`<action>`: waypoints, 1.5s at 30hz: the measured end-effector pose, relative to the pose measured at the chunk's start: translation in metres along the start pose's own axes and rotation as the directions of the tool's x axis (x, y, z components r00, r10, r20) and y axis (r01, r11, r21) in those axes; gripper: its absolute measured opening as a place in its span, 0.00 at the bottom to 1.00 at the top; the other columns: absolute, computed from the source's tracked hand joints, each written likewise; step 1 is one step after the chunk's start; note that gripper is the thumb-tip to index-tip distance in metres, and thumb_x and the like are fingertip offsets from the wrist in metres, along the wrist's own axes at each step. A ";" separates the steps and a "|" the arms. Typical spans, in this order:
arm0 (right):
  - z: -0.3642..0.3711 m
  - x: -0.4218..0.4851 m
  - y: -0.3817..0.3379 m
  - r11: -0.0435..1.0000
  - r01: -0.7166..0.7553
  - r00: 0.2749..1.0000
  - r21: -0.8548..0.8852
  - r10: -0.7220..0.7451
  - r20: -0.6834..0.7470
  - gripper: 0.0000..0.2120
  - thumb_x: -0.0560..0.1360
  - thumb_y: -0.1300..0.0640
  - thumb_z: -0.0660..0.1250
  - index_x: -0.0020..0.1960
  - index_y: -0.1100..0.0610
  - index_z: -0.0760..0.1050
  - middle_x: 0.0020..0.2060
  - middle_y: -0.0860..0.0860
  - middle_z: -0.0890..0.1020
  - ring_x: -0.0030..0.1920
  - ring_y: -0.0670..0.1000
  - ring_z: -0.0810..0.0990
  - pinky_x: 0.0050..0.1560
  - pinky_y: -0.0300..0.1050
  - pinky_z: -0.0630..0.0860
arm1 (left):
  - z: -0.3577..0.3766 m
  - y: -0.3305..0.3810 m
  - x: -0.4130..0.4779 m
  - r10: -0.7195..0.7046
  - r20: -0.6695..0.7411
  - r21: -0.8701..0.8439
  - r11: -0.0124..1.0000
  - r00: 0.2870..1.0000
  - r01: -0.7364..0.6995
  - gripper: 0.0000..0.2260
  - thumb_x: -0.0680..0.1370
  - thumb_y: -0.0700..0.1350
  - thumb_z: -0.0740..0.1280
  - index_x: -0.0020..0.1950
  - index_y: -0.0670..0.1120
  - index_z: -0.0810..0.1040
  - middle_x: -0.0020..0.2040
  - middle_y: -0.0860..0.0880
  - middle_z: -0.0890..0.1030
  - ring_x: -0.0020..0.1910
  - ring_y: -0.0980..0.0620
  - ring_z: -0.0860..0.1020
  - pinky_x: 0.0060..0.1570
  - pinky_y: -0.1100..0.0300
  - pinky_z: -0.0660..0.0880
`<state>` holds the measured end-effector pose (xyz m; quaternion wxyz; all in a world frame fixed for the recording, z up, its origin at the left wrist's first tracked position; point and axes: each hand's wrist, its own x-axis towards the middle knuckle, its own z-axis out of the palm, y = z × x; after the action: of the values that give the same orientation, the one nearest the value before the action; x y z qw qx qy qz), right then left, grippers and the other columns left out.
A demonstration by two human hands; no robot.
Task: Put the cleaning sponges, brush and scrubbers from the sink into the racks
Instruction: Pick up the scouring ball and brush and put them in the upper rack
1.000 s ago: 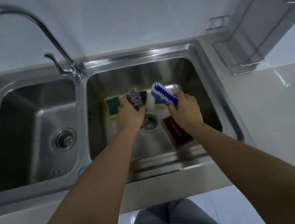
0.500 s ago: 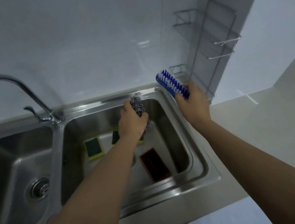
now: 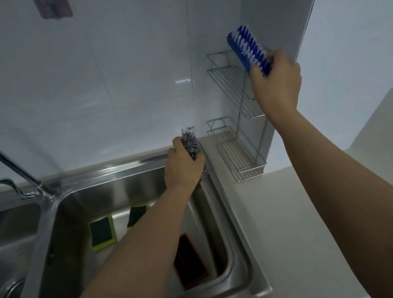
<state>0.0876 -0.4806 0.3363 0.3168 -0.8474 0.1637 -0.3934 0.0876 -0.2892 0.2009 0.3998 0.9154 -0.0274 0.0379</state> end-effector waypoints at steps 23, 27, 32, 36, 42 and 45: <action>0.014 0.068 -0.001 0.599 0.617 0.523 -0.510 0.172 0.835 0.28 0.77 0.63 0.66 0.76 0.57 0.64 0.73 0.59 0.68 0.67 0.62 0.72 0.64 0.52 0.73 | 0.006 -0.005 0.018 -0.015 -0.048 0.027 0.999 0.999 0.016 0.28 0.77 0.52 0.66 0.73 0.48 0.60 0.59 0.41 0.75 0.51 0.40 0.78 0.45 0.50 0.77; 0.021 0.072 0.003 0.532 0.653 0.527 -0.539 0.192 0.828 0.23 0.79 0.64 0.61 0.74 0.61 0.66 0.66 0.62 0.74 0.57 0.60 0.76 0.56 0.48 0.73 | 0.005 -0.002 0.018 -0.009 -0.044 0.017 1.000 0.999 0.010 0.27 0.76 0.52 0.66 0.73 0.48 0.60 0.60 0.42 0.75 0.52 0.41 0.78 0.46 0.50 0.78; 0.031 0.074 0.005 0.527 0.659 0.512 -0.537 0.208 0.833 0.29 0.79 0.63 0.59 0.79 0.57 0.57 0.73 0.59 0.67 0.64 0.60 0.75 0.65 0.53 0.74 | 0.002 -0.001 0.016 -0.006 -0.051 0.016 1.000 0.999 0.007 0.27 0.76 0.52 0.66 0.73 0.47 0.61 0.59 0.42 0.75 0.52 0.40 0.78 0.47 0.49 0.78; 0.027 0.071 0.005 0.523 0.658 0.554 -0.542 0.150 0.819 0.21 0.78 0.63 0.61 0.71 0.61 0.70 0.63 0.59 0.76 0.54 0.58 0.77 0.55 0.49 0.77 | 0.000 0.002 0.015 0.005 -0.066 0.006 1.000 0.998 -0.005 0.27 0.77 0.52 0.66 0.73 0.47 0.61 0.60 0.42 0.74 0.53 0.40 0.78 0.46 0.52 0.74; 0.003 0.043 0.017 0.797 0.413 0.736 -0.441 -0.007 0.677 0.18 0.83 0.62 0.52 0.70 0.64 0.69 0.64 0.64 0.74 0.61 0.61 0.74 0.58 0.52 0.72 | -0.006 0.014 0.017 0.026 -0.091 -0.040 0.999 0.996 -0.030 0.26 0.78 0.54 0.65 0.72 0.47 0.62 0.59 0.41 0.75 0.52 0.40 0.78 0.50 0.47 0.78; -0.005 0.019 0.043 0.904 0.357 0.845 -0.235 -0.205 0.493 0.15 0.84 0.58 0.52 0.61 0.66 0.72 0.55 0.62 0.78 0.50 0.59 0.76 0.44 0.44 0.65 | -0.008 0.028 0.020 0.047 -0.108 -0.082 0.995 0.993 -0.056 0.26 0.77 0.53 0.66 0.71 0.48 0.62 0.58 0.42 0.75 0.52 0.41 0.79 0.49 0.46 0.79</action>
<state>0.0946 -0.5244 0.3210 0.1438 -0.9703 0.0180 -0.1938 0.1050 -0.3028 0.2280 0.4383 0.8932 -0.0315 0.0957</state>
